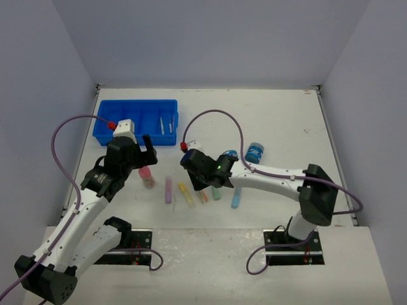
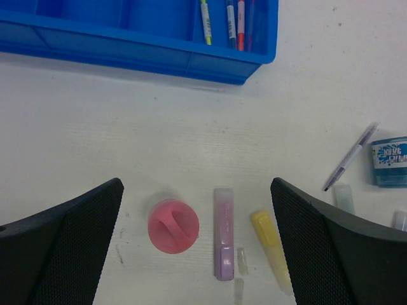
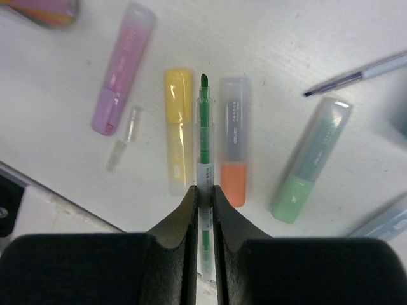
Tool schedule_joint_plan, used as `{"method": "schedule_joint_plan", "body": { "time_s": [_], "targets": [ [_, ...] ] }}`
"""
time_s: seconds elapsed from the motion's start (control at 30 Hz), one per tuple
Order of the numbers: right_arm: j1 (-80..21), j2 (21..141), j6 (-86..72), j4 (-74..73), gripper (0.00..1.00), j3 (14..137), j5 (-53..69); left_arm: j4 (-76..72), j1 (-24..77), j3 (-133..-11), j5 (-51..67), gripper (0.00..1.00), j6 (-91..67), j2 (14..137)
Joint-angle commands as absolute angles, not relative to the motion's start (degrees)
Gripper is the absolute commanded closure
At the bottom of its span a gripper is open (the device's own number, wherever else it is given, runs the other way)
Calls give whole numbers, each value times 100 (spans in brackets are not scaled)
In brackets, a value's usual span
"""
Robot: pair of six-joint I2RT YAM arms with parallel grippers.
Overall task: Sort the stationery into containers
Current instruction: Pick up the pen from the center of the board, then close the pen cap on the pen.
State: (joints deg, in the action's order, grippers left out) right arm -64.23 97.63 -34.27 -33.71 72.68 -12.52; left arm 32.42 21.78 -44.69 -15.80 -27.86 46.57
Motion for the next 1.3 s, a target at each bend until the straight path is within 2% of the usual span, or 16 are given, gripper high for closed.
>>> {"method": "schedule_joint_plan", "body": {
  "time_s": [0.0, 0.13, 0.2, 0.3, 0.47, 0.73, 0.83, 0.87, 0.93, 1.13, 1.27],
  "targets": [
    [-6382, 8904, -3319, -3586, 100, 7445, -1933, 3408, 2171, -4867, -1376, 0, -2923, 4696],
    [-6005, 8274, -3276, -3584, 100, 6965, -2091, 3548, 2325, -4840, -865, 0, -3155, 4558],
    [-5774, 7980, -3258, -3554, 100, 6703, -2153, 3733, 2642, -4796, -1054, 1, -3500, 4506],
    [-5329, 7579, -3184, -3466, 100, 6369, -2154, 4157, 3704, -4748, -1870, 3, -4310, 4509],
    [-4867, 7098, -3061, -3300, 100, 5899, -2121, 4318, 5230, -4302, -2355, 11, -5326, 4753],
    [-4505, 6694, -2948, -3059, 100, 5379, -2015, 4960, 7083, -4272, -3068, 23, -7223, 5821],
    [-4469, 6655, -2890, -2921, 100, 5241, -1931, 5017, 7327, -4246, -3061, 46, -7512, 6189],
    [-4448, 6662, -2882, -2892, 100, 5212, -1915, 5010, 7356, -4210, -3032, 46, -7586, 6369],
    [-4447, 6671, -2857, -2867, 100, 5195, -1865, 5010, 7365, -4176, -3023, 56, -7661, 6548],
    [-4430, 6618, -2804, -2777, 100, 5106, -1787, 5128, 7356, -4104, -3318, 59, -8101, 6776],
    [-4430, 6609, -2787, -2708, 100, 5072, -1741, 5475, 7331, -4178, -3522, 58, -9025, 6834]
  ]
}}
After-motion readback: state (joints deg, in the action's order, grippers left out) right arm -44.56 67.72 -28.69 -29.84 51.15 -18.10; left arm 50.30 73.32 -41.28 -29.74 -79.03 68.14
